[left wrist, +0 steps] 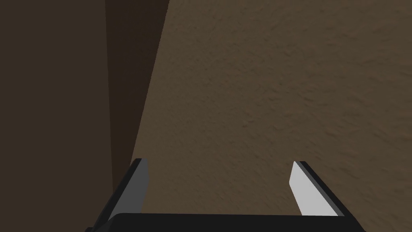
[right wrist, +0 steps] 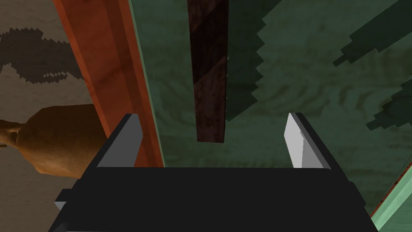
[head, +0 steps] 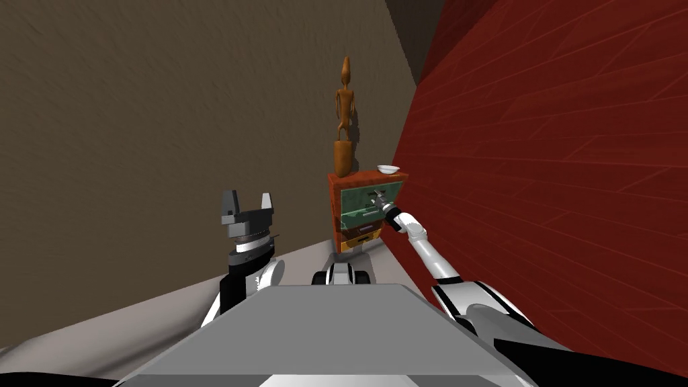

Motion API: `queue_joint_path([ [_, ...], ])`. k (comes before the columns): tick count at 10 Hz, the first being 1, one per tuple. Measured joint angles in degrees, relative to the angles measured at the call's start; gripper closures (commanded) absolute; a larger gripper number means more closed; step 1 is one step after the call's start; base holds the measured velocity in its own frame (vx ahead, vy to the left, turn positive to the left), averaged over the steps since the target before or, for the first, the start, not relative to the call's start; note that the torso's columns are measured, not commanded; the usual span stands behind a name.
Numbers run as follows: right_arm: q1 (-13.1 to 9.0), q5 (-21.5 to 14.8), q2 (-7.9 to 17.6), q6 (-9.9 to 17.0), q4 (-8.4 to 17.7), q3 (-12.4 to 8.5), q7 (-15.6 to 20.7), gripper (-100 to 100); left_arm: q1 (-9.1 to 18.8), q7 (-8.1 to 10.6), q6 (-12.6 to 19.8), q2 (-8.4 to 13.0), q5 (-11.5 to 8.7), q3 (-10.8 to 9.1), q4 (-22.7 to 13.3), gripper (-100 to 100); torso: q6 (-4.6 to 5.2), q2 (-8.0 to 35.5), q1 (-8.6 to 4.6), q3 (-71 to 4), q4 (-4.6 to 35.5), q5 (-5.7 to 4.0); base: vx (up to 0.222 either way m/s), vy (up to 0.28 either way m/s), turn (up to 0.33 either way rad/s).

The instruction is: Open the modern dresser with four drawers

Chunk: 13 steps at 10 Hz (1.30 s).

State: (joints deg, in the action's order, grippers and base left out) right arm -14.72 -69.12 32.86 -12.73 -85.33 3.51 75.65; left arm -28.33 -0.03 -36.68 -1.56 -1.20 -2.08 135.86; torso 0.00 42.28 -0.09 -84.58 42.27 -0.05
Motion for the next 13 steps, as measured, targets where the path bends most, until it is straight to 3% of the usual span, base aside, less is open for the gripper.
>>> queue_joint_path([
  [5,-3.2,-0.2,1.4,2.7,5.3,-1.3,-0.4,-100,0.0,0.0,0.0,0.0,0.0,0.01,0.0,0,-0.01,-0.1,0.09,0.0,0.0,0.05,-0.058,-0.029,0.184],
  [6,-3.3,-0.2,1.4,2.9,5.4,-1.3,-0.5,100,0.0,0.0,0.0,0.0,0.0,0.0,0.0,0,0.04,-0.1,0.11,-0.1,0.0,0.05,0.034,0.017,-0.232],
  [10,-0.5,0.1,0.2,0.3,1.2,-0.7,0.3,100,0.0,0.0,0.0,0.0,0.0,0.0,0.0,0,-0.04,0.0,0.08,0.0,0.0,0.05,0.064,0.035,-0.203],
  [11,-0.4,0.1,0.2,0.3,1.0,-0.6,0.2,-100,0.0,0.0,0.0,0.0,0.0,0.0,0.0,0,-0.03,0.1,0.01,0.1,0.1,0.03,0.008,0.004,0.005],
  [13,-1.1,0.1,1.3,0.5,1.5,-0.3,-0.6,-100,0.0,0.0,0.0,0.0,0.0,0.01,0.0,0,-0.02,0.0,0.26,0.0,0.0,0.09,0.051,0.058,0.021],
])
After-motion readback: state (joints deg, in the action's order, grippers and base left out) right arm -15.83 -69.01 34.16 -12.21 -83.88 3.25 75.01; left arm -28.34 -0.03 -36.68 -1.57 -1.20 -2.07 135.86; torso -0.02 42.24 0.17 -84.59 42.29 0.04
